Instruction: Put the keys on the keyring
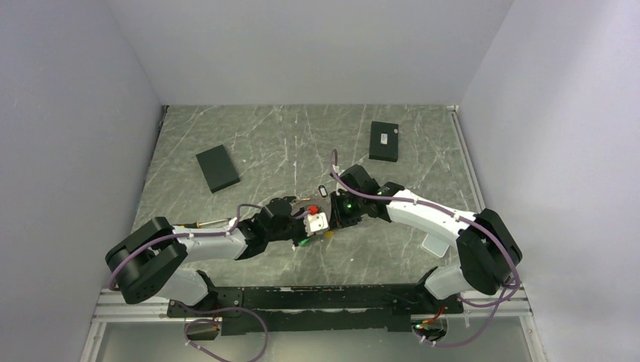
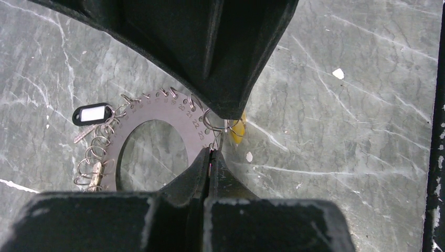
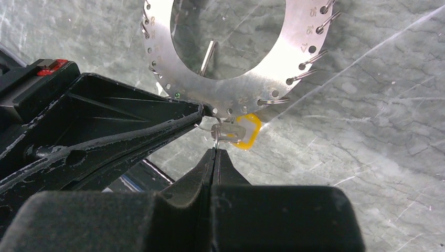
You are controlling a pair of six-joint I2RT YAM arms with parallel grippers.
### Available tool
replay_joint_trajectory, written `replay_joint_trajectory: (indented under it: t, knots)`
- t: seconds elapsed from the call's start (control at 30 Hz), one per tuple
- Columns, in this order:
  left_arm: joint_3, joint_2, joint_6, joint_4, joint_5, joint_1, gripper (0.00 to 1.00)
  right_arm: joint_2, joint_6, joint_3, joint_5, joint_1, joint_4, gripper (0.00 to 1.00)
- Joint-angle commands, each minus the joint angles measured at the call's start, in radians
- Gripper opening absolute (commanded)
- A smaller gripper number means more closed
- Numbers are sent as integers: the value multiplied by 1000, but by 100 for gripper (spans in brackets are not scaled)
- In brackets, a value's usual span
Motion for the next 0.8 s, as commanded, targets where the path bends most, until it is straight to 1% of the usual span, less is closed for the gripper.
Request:
replay_joint_trajectory:
  t: [0.0,0.47,0.57,0.67,0.77]
  knots:
    - [19,4,-10,68,-20,-5,0,-1,-4,40,-23,8,9,0]
    - [0,-14,-21,105,-50,-5,0,17,22,27,-45,38,30,0]
    - [-6,-24,-18,102,-52,-5,0,-5,24,24,-9,42,25,0]
    - [-11,-36,-19,101,-50,-5,0,-39,23,22,62,41,7,0]
    - [-19,-49,-25,107,-50,-6,0,-77,30,-6,119,41,34,0]
